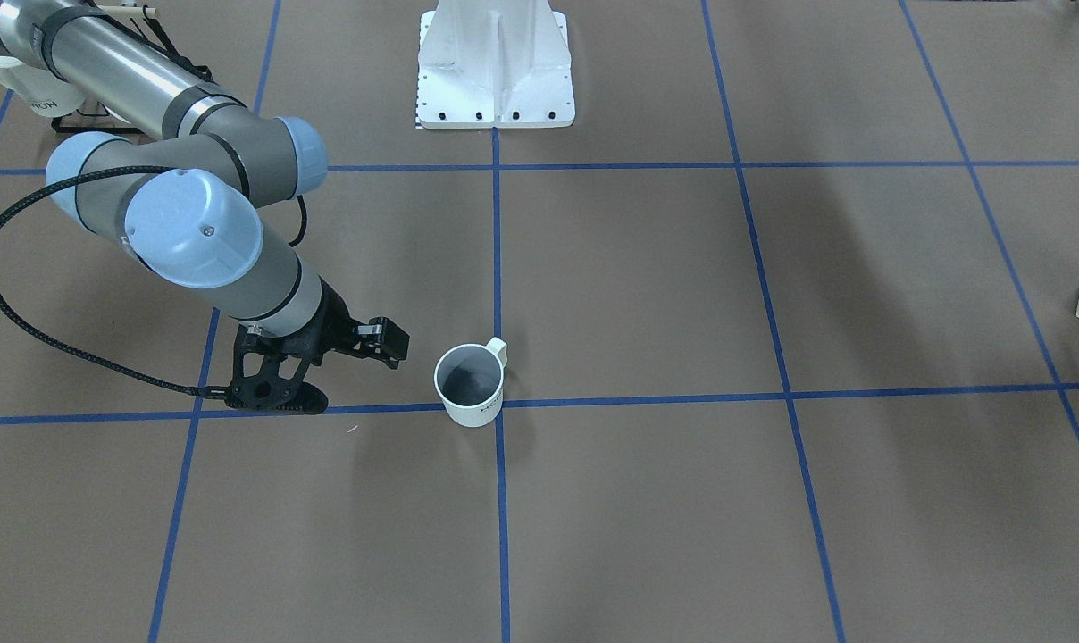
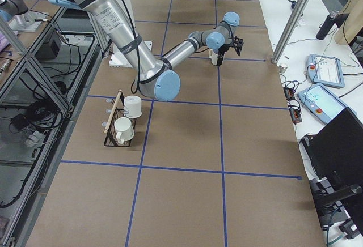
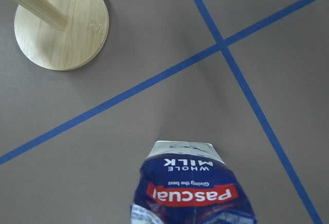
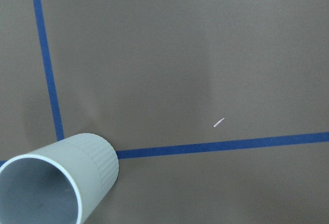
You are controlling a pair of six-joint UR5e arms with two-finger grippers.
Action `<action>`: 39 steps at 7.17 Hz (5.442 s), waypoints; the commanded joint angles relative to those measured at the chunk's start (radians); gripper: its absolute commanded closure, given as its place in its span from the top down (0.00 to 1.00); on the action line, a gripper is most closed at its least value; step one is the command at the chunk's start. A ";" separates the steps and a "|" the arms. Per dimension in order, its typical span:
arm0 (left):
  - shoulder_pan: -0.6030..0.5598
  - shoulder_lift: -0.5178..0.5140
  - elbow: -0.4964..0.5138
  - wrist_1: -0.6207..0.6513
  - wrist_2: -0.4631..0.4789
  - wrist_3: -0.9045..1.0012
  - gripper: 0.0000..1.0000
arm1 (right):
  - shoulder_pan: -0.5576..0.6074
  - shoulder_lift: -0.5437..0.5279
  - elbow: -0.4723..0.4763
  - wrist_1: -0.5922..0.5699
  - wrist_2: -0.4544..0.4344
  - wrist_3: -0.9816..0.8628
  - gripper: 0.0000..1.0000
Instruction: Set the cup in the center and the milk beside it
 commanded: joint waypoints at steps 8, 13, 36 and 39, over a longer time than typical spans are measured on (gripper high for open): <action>0.069 -0.234 -0.359 0.467 -0.023 -0.435 0.00 | 0.002 -0.012 0.003 0.010 0.000 0.000 1.00; 0.546 -0.668 -0.276 0.467 0.050 -1.291 0.00 | 0.014 -0.095 0.071 0.039 0.000 -0.002 1.00; 0.450 -0.432 -0.433 0.311 0.045 -1.154 0.99 | 0.297 -0.306 0.055 0.026 0.127 -0.531 1.00; 0.260 -0.197 -0.381 0.257 0.052 -1.062 0.99 | 0.428 -0.449 0.026 -0.027 0.112 -0.793 1.00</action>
